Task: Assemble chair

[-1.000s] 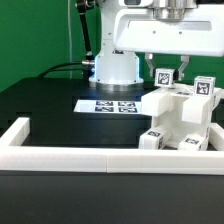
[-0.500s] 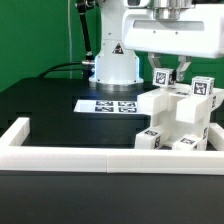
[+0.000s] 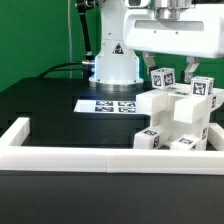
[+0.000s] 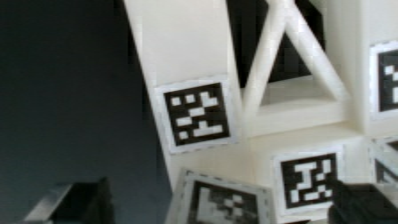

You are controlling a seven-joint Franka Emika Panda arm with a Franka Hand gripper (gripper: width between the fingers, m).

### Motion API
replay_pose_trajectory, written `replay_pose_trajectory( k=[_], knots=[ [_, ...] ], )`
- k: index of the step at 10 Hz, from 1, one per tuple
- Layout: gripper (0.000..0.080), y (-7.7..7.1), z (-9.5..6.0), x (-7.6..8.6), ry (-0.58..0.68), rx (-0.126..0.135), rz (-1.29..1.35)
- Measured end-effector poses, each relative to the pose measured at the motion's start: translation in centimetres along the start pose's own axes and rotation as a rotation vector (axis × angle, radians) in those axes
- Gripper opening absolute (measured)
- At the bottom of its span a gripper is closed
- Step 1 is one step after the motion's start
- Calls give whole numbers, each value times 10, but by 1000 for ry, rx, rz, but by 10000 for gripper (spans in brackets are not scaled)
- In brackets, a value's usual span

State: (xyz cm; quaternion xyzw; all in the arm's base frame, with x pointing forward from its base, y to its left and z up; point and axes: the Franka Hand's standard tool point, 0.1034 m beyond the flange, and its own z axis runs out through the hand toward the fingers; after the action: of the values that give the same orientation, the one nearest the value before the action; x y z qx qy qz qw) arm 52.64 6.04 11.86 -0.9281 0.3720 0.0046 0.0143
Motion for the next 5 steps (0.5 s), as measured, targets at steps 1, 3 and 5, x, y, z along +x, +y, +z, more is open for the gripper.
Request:
replay_pose_trajectory(
  k=[1,3,5],
  knots=[
    [640,1,-1,1,0,2,-97],
    [648,1,0,1,0,0,-231],
    [649,1,0,1,2,0,-402]
  ],
)
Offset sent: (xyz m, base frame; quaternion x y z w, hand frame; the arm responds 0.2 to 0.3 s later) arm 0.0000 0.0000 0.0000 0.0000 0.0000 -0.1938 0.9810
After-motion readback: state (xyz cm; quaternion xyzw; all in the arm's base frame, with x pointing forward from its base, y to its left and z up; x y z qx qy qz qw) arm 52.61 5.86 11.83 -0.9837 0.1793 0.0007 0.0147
